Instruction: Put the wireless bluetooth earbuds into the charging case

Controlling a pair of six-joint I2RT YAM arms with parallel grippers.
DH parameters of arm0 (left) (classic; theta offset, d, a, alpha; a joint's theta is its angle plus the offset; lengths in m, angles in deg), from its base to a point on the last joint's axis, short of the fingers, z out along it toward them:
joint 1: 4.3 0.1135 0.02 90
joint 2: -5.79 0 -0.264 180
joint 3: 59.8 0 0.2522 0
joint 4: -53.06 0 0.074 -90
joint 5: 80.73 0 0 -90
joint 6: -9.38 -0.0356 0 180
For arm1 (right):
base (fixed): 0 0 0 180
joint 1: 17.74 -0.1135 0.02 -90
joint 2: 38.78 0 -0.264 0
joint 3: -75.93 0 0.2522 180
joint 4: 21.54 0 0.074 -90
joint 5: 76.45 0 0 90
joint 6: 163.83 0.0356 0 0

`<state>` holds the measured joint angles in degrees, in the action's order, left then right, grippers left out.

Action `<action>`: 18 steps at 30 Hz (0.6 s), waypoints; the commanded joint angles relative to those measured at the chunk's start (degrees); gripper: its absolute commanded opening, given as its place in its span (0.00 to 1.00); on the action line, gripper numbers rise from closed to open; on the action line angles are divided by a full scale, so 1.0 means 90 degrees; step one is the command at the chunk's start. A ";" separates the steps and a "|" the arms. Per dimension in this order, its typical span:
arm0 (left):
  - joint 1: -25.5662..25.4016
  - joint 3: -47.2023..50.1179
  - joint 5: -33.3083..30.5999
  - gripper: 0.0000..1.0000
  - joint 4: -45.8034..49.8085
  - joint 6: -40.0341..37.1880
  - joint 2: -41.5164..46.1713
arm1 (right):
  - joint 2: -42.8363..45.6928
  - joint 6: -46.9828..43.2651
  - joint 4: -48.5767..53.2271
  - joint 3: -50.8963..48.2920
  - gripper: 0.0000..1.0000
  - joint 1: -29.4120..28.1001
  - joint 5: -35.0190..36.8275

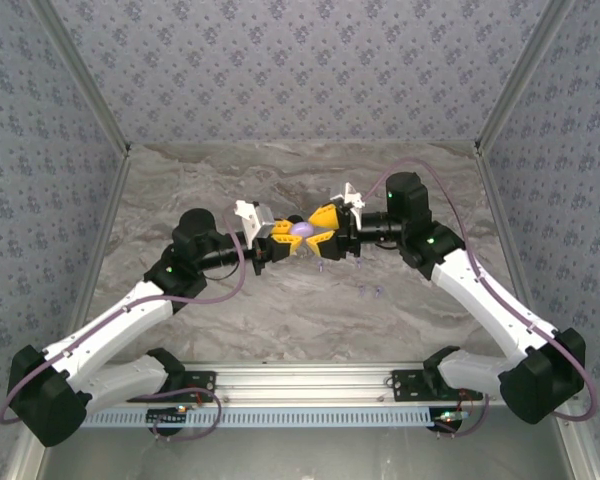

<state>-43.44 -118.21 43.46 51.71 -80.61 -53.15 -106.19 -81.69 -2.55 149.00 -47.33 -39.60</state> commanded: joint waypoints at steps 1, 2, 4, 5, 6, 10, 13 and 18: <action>-0.0027 -0.0051 0.0019 0.10 -0.0088 -0.0088 0.0041 | 0.0077 0.0079 -0.0035 0.0242 0.59 0.0021 0.0076; -0.0025 -0.0047 0.0019 0.09 -0.0085 -0.0084 0.0035 | 0.0062 0.0089 -0.0036 0.0254 0.60 0.0016 0.0117; -0.0027 -0.0049 0.0025 0.08 -0.0083 -0.0084 0.0035 | 0.0023 0.0144 -0.0116 0.0253 0.61 0.0028 0.0196; -0.0031 -0.0044 0.0036 0.08 -0.0088 -0.0080 0.0030 | -0.0005 0.0178 -0.0167 0.0257 0.61 0.0025 0.0237; -0.0035 -0.0049 0.0040 0.07 -0.0086 -0.0082 0.0035 | -0.0032 0.0216 -0.0200 0.0270 0.61 0.0025 0.0282; -0.0036 -0.0049 0.0058 0.06 -0.0069 -0.0093 0.0039 | -0.0143 0.0351 -0.0285 0.0350 0.62 0.0088 0.0412; -0.0035 -0.0042 0.0058 0.05 -0.0057 -0.0092 0.0040 | -0.0206 0.0424 -0.0314 0.0435 0.65 0.0156 0.0441; -0.0036 -0.0044 0.0061 0.04 -0.0063 -0.0090 0.0034 | -0.0306 0.0473 -0.0309 0.0558 0.69 0.0250 0.0459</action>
<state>-43.42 -118.21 42.78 51.80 -80.61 -53.15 -108.14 -78.74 -3.73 151.66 -45.75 -36.60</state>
